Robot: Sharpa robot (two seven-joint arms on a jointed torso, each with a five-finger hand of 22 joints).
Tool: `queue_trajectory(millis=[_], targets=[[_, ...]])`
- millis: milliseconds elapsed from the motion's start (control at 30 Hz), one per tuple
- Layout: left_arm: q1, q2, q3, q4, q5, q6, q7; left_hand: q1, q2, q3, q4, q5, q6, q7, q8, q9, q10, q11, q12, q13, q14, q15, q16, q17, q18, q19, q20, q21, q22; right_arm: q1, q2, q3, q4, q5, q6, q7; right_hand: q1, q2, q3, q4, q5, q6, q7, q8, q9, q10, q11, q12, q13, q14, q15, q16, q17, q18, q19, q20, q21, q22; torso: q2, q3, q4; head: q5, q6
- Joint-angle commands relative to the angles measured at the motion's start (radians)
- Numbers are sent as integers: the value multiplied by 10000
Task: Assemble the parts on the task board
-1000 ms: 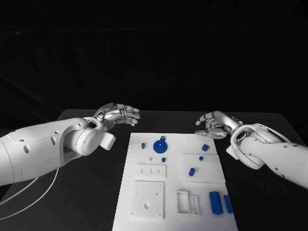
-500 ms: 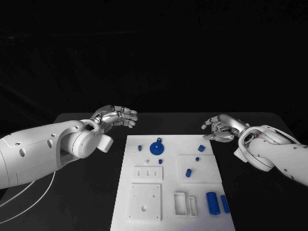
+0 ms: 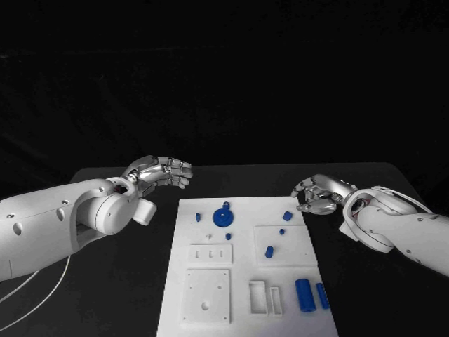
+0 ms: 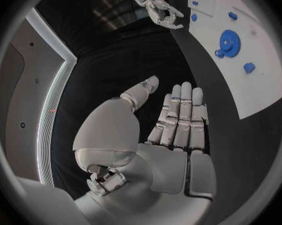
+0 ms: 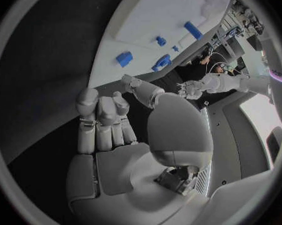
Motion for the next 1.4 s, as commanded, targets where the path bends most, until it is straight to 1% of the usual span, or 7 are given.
queue_trajectory(millis=[33, 133, 233, 533, 833, 1033, 1400], targets=[[4, 0, 1, 22, -15, 92, 90, -104, 0, 24, 59, -54, -62, 263, -60, -12, -38, 1, -29, 12, -61, 27, 32, -9, 189, -34, -1, 40, 174, -67, -15, -9, -10, -540, 299, -205, 66, -15, 169, -4, 13, 547, 186, 163, 80, -3, -154, 29, -14, 21, -127, -62, 9, 1012, -15, 102, -23, 169, 0, -19, 38, -53, -27], [4, -5, 1, 14, -15, 80, 89, -103, -1, 25, 58, -54, -61, 263, -59, -12, -38, 0, -29, 13, -61, 27, 33, -10, 189, -34, -1, 40, 174, -114, -21, -14, -1, -809, 227, -335, 56, -16, 270, -41, 10, 733, 112, 270, 150, 10, -222, 29, -18, 29, -190, -70, 11, 1012, -6, 115, -16, 170, 0, -32, 43, -58, -62], [3, -23, 0, 2, -15, 75, 89, -102, -1, 25, 57, -55, -61, 262, -59, -12, -37, 0, -29, 14, -61, 27, 33, -10, 188, -34, -1, 40, 174, -160, -44, -16, 65, -839, 282, -368, -51, -1, 429, -29, -128, 1208, -77, 567, 391, 51, -405, 9, -38, 47, -359, -98, 7, 1012, 25, 127, -13, 160, -4, -28, 36, -72, -83], [3, -43, 0, 9, -15, 87, 96, -100, -3, 27, 54, -55, -60, 262, -58, -12, -37, 0, -29, 15, -62, 27, 34, -11, 188, -35, 0, 41, 174, -212, -91, -20, 143, -975, 289, -433, -221, 204, 610, -145, -154, 1579, -222, 754, 601, 124, -538, 14, -34, 85, -477, -107, 15, 1012, 46, 135, 14, 172, 0, -32, 18, -135, -127], [-5, -25, -3, -11, -15, 73, 97, -98, -3, 28, 52, -55, -60, 262, -58, -11, -38, 0, -30, 16, -63, 28, 35, -13, 188, -35, 0, 42, 174, -281, -48, -45, 115, -1129, 338, -508, -257, 217, 626, -196, -188, 1610, -238, 753, 615, 141, -555, 14, -33, 92, -495, -108, 16, 1012, 51, 133, 22, 173, 3, -32, 26, -202, -163], [-5, -52, -3, -1, -15, 76, 92, -98, -5, 28, 51, -55, -61, 262, -58, -11, -38, 1, -31, 17, -63, 28, 36, -14, 188, -35, 0, 42, 174, -334, -45, -98, 154, -1204, 417, -549, -265, 219, 631, -207, -190, 1616, -241, 751, 618, 145, -558, 13, -33, 94, -497, -109, 17, 1012, 52, 133, 23, 173, 3, -37, 25, -208, -186], [-5, -71, -4, -1, -15, 69, 93, -98, -7, 29, 50, -56, -62, 262, -58, -11, -39, 1, -32, 18, -64, 28, 37, -16, 188, -35, 1, 43, 174, -382, -36, -114, 230, -1276, 458, -607, -325, 230, 634, -214, -183, 1634, -245, 745, 627, 158, -564, 11, -34, 100, -503, -110, 17, 1012, 59, 136, 30, 173, -3, -43, 45, -217, -214]])
